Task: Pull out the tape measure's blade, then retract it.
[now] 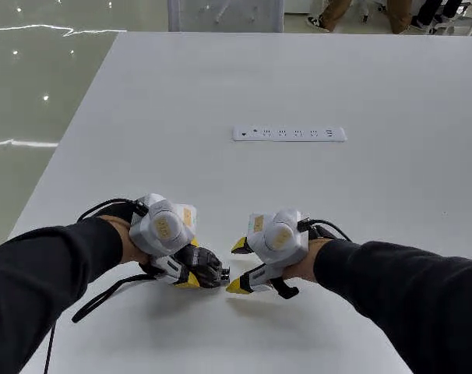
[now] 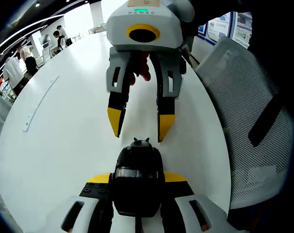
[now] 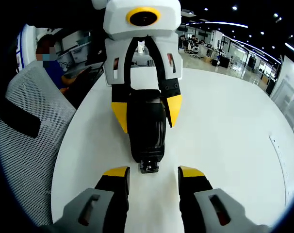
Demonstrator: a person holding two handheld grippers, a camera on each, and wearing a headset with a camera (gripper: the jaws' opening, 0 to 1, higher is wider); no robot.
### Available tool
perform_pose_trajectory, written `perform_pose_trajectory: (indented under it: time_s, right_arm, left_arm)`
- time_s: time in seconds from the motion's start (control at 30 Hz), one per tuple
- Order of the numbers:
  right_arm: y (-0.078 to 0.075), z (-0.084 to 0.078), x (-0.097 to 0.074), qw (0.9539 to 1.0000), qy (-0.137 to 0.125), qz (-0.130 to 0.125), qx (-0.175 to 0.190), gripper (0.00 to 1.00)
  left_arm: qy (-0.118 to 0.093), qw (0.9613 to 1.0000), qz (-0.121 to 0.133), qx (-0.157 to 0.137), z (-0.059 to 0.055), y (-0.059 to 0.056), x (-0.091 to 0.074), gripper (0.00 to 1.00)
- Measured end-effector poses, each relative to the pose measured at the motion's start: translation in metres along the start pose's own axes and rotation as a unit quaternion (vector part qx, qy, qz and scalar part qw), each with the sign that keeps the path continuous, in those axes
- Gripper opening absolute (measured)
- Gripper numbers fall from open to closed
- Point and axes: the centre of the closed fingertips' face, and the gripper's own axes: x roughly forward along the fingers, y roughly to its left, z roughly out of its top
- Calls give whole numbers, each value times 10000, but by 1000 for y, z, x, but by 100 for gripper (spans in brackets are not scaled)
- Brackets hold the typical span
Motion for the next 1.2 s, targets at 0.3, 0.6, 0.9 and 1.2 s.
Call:
perform_pose_trajectory:
  time_s: [0.3, 0.6, 0.9, 1.2]
  right_arm:
    - [0, -5, 7, 9999, 114, 50, -48, 20]
    - [6, -1, 16, 9995, 140, 210, -187, 13]
    - [6, 0, 17, 9988, 303, 246, -283, 14]
    - [5, -2, 16, 9992, 189, 308, -165, 11]
  left_arm:
    - [-57, 9999, -26, -95, 0, -1, 0, 34]
    - [-11, 9999, -27, -99, 0, -2, 1, 34]
    - [1, 9999, -43, -121, 0, -2, 0, 35]
    - [-2, 9999, -81, -121, -1, -2, 0, 35]
